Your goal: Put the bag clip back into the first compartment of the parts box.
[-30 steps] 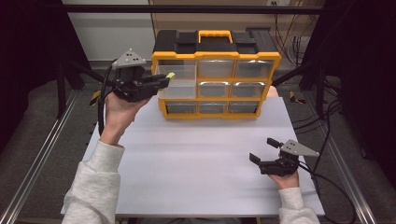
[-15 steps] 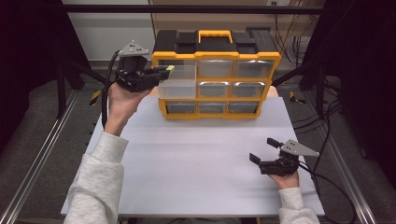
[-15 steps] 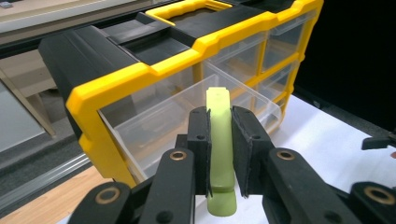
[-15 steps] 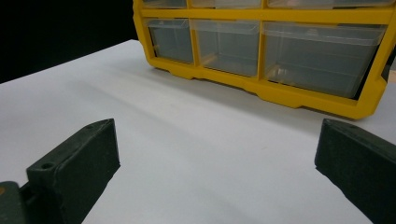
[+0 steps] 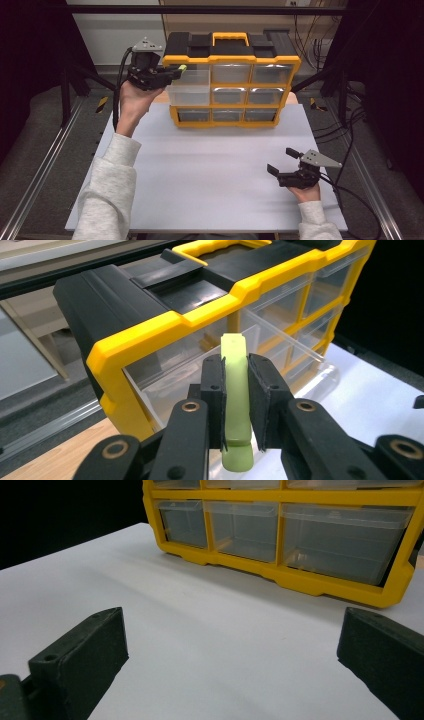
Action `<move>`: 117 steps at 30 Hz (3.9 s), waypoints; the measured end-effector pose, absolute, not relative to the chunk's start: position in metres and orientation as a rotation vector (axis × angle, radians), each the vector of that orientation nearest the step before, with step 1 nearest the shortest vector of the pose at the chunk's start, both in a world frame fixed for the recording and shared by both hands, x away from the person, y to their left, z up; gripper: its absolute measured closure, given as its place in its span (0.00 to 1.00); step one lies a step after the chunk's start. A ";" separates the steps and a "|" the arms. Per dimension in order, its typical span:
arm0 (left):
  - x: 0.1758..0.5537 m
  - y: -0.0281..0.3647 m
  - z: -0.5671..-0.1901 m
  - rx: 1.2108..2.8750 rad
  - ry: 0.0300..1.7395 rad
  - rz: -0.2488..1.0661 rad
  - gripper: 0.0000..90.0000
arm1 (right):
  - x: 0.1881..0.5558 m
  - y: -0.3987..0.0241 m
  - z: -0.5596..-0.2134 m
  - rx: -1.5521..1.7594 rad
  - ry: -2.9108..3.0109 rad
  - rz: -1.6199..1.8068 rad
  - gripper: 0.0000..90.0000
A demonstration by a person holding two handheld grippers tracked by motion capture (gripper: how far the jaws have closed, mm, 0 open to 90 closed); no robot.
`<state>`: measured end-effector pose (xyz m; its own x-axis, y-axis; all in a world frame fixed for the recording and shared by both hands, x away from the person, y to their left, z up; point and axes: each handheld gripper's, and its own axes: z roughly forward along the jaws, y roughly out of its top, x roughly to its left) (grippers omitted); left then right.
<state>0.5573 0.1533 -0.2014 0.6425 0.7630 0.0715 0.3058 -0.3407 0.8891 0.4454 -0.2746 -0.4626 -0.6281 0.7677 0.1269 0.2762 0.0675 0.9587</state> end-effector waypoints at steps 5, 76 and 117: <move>0.563 0.152 -0.201 1.917 0.842 0.617 0.86 | 0.446 -0.275 -0.463 1.034 1.938 1.583 0.00; 0.550 0.168 -0.218 1.853 0.785 0.619 0.52 | 0.446 -0.274 -0.463 1.036 1.939 1.590 0.00; 0.473 0.230 -0.349 1.748 0.760 0.543 0.04 | 0.446 -0.274 -0.463 1.048 1.938 1.579 0.00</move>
